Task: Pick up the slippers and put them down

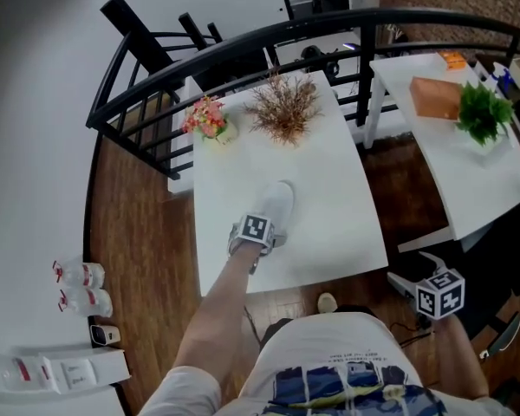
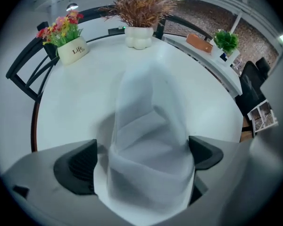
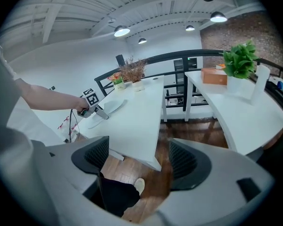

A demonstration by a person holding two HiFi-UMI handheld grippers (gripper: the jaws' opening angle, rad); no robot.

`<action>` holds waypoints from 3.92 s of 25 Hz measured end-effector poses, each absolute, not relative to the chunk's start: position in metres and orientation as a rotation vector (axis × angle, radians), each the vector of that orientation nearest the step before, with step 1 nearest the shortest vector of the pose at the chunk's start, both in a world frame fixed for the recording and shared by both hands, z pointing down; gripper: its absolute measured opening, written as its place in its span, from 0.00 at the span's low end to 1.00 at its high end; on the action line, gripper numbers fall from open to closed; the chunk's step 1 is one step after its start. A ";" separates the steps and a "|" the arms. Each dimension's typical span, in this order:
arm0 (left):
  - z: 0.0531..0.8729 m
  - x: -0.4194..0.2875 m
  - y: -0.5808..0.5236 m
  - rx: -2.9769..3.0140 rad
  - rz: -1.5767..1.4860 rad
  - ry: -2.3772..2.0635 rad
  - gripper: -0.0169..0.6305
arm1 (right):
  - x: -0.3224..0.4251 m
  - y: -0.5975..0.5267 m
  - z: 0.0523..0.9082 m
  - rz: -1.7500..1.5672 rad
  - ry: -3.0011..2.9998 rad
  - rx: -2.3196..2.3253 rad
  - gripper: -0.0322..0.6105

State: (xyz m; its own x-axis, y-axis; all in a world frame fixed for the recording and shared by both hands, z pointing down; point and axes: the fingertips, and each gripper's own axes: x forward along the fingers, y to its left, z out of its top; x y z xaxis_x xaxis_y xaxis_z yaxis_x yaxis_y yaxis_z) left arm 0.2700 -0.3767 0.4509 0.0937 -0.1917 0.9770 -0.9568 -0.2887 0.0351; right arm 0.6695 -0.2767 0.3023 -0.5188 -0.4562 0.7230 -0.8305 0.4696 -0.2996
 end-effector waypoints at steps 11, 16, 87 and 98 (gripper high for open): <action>0.442 0.289 -0.374 1.689 1.263 -1.102 0.72 | 0.677 -0.288 0.298 0.888 -2.188 1.108 0.70; 0.432 0.287 -0.366 1.673 1.242 -1.126 0.71 | 0.675 -0.288 0.298 0.884 -2.220 1.103 0.70; 0.932 -0.277 0.127 0.826 0.418 -1.547 0.71 | -0.171 -0.076 0.907 0.617 -1.951 0.081 0.68; 1.177 -0.268 0.164 0.718 0.470 -1.446 0.71 | -0.176 -0.045 1.083 0.560 -1.880 0.009 0.67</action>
State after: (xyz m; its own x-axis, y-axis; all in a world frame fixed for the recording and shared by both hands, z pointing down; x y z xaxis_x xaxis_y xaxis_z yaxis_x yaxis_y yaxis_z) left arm -0.2683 0.1639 1.1769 0.0923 -0.1302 0.9872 -0.6855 0.7108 0.1578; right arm -0.1764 -0.0447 1.0834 -0.3809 0.2578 0.8879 -0.2699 0.8875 -0.3735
